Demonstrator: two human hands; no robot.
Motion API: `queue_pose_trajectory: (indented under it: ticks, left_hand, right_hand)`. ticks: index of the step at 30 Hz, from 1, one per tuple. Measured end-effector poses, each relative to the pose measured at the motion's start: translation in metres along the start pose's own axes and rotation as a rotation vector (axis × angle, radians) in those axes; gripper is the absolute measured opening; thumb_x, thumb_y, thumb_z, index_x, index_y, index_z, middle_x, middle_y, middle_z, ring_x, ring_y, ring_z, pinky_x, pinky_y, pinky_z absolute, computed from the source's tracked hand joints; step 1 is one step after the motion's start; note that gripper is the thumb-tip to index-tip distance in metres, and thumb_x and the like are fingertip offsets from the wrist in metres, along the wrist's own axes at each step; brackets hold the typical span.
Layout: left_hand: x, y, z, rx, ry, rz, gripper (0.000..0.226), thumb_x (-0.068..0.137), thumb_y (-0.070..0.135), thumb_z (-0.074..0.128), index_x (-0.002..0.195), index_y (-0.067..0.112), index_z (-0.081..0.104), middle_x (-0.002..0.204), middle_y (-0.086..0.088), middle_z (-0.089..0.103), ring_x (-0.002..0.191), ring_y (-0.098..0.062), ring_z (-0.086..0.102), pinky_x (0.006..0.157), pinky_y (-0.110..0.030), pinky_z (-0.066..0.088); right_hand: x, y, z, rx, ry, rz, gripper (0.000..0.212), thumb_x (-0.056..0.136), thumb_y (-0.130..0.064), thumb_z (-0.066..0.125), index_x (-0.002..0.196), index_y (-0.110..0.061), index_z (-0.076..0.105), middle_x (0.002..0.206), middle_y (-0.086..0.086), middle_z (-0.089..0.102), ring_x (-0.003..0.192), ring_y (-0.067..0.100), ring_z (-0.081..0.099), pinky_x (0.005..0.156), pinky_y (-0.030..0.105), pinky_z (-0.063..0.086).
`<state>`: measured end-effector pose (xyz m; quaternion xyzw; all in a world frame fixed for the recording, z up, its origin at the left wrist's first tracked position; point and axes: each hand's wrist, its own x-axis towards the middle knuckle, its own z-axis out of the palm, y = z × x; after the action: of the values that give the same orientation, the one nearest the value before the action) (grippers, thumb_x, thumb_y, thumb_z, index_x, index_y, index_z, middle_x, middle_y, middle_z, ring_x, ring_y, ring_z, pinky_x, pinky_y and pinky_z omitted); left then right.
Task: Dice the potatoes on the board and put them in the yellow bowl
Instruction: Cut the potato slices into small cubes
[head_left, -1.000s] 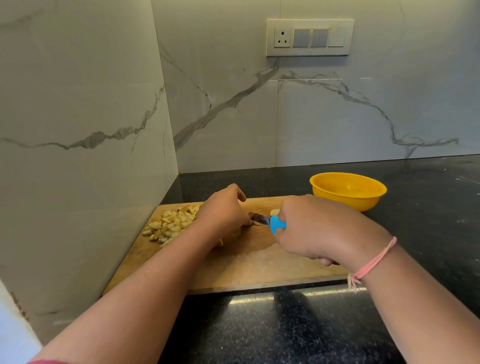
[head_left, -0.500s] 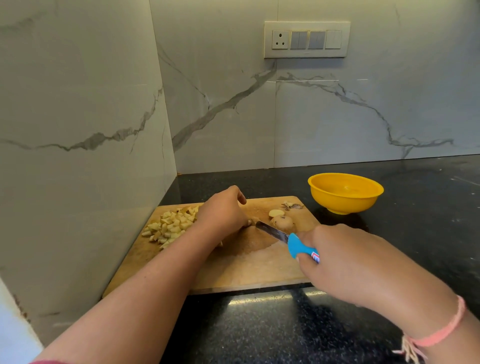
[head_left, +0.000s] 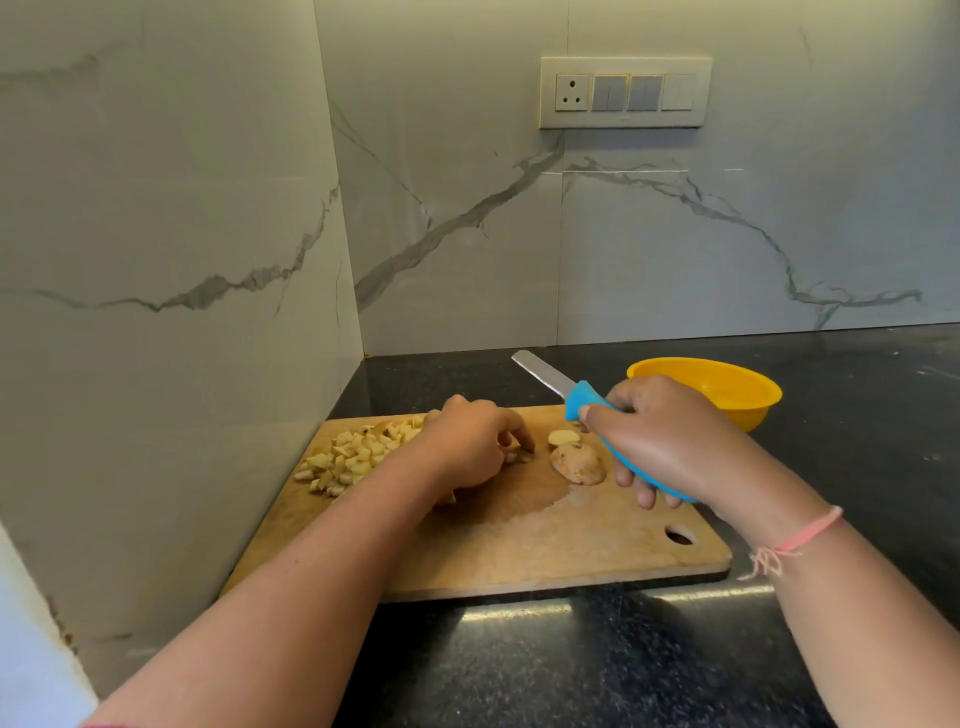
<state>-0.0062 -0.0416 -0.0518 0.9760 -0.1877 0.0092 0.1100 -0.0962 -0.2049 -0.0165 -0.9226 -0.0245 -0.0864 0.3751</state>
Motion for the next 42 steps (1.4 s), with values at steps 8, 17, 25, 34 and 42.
queue_pose_trajectory:
  ticks: [8,17,25,34,42]
  left_hand:
    - [0.002,-0.003,-0.002,0.044,0.060,-0.165,0.028,0.088,0.046,0.060,0.111,0.029,0.063,0.111,0.003,0.064,0.109,-0.019,0.055,0.097,-0.041,0.047]
    - [-0.003,0.004,-0.006,0.013,0.093,-0.221,0.034,0.090,0.043,0.059,0.111,0.018,0.069,0.097,-0.001,0.068,0.089,-0.016,0.062,0.084,-0.033,0.055]
    - [-0.006,0.000,-0.007,-0.114,0.059,-0.184,0.028,0.092,0.025,0.061,0.119,0.025,0.066,0.111,0.002,0.067,0.093,-0.014,0.061,0.083,-0.027,0.055]
    - [-0.005,-0.001,-0.004,-0.179,0.113,-0.227,0.022,0.090,0.028,0.064,0.111,0.023,0.071,0.099,0.002,0.068,0.085,-0.013,0.063,0.072,-0.023,0.054]
    - [-0.003,-0.002,-0.004,-0.202,0.112,-0.235,0.019,0.090,0.026,0.064,0.106,0.022,0.072,0.096,0.003,0.068,0.085,-0.013,0.062,0.074,-0.025,0.054]
  right_hand:
    - [0.021,-0.011,0.020,-0.047,0.027,-0.023,0.018,0.096,-0.030,0.043,0.101,-0.016,0.054,0.062,0.004,0.063,0.036,0.009,0.053,0.033,0.014,0.033]
    - [0.000,-0.001,0.022,-0.161,-0.093,0.047,0.033,0.098,-0.028,0.038,0.127,-0.017,0.048,0.067,0.002,0.060,0.039,0.008,0.049,0.035,0.015,0.034]
    - [-0.027,-0.003,0.029,-0.377,-0.045,-0.039,0.036,0.099,-0.033,0.037,0.130,-0.020,0.050,0.078,-0.004,0.053,0.057,0.006,0.045,0.049,0.016,0.036]
    - [-0.029,-0.008,0.043,-0.425,-0.080,-0.009,0.036,0.099,-0.034,0.037,0.127,-0.016,0.050,0.092,0.001,0.055,0.081,0.015,0.055,0.058,0.022,0.039]
    - [-0.032,-0.026,0.058,-0.478,-0.089,-0.019,0.023,0.097,-0.027,0.042,0.116,-0.017,0.050,0.072,-0.003,0.039,0.078,0.013,0.049,0.064,0.025,0.042]
